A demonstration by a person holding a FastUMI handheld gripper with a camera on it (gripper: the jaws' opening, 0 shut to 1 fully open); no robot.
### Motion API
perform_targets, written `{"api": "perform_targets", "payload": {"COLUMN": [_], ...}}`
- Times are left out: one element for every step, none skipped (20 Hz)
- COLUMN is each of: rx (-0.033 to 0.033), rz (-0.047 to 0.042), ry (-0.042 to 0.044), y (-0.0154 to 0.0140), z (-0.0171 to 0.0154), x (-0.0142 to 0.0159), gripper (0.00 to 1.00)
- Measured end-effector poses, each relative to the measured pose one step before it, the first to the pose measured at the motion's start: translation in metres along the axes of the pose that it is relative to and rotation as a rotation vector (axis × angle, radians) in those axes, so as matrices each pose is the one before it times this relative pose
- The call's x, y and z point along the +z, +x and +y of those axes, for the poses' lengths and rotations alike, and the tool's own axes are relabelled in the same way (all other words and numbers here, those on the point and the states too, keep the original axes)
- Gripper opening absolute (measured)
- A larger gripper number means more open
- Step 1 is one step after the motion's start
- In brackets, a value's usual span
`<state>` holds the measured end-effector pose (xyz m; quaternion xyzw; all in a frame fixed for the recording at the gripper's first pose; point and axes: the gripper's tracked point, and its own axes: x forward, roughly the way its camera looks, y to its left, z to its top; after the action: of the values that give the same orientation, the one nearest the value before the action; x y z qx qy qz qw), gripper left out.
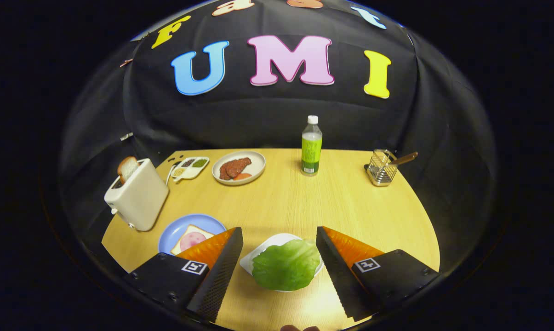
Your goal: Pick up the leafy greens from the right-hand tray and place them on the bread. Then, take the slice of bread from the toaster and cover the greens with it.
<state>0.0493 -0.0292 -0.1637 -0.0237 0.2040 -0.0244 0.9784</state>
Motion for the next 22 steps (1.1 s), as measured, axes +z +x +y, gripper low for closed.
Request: {"api": "perform_targets", "payload": {"rx": [-0.00825, -0.00985, -0.00576, 0.00442, 0.00293, -0.0009, -0.00247, -0.00351, -0.01248, -0.01518, -0.00892, -0.00097, 0.0045, 0.00541, 0.00686, 0.00268, 0.00163, 0.00057, 0.00933, 0.01094, 0.00678, 0.00535], "rz": [0.02998, 0.01978, 0.01818, 0.02109, 0.02272, 0.02268, 0.02149, 0.02028, 0.01314, 0.00344, -0.00038, 0.00986, 0.01524, 0.01554, 0.0155, 0.0093, -0.00123, 0.00316, 0.00791, 0.00278, 0.00157, 0.00447], "ry": [-0.00071, -0.00149, -0.00187, -0.00041, -0.00202, -0.00554, -0.00546, -0.00407, -0.00209, -0.00073, 0.00116, 0.00258, 0.00704, 0.00813, 0.00442, -0.00197, -0.00656, -0.01172, -0.00489, 0.00444, 0.00353, 0.0018], "y": [0.0057, 0.00726, 0.00628, 0.00637, 0.00605, 0.00833, 0.0074, 0.00887, 0.00647, 0.00563, 0.00499, 0.00504, 0.00367, 0.00305, 0.00327, 0.00356, 0.00269, 0.00235, 0.00214, 0.00085, 0.0008, 0.00211], "z": [-0.0046, -0.00353, -0.00373, -0.00074, -0.00153, -0.00181, -0.0019, -0.00145, -0.00402, -0.00622, -0.00434, -0.00227, -0.00079, -0.00078, 0.00045, -0.00007, 0.00017, 0.00015, 0.00234, 0.00233, 0.00152, 0.00063], "x": [-0.00975, -0.0075, -0.00715, -0.00808, -0.00802, -0.0091, -0.00791, -0.00706, -0.00399, -0.00094, -0.00001, -0.00305, -0.00435, -0.00369, -0.00391, -0.00335, -0.00063, -0.00145, -0.00176, -0.00057, 0.00009, -0.00078], "gripper": [1.0, 1.0, 1.0, 1.0, 1.0, 1.0, 1.0, 1.0, 1.0, 1.0, 1.0, 1.0, 1.0, 1.0, 1.0, 1.0, 1.0, 1.0, 0.95, 0.94, 0.84, 0.78]}}
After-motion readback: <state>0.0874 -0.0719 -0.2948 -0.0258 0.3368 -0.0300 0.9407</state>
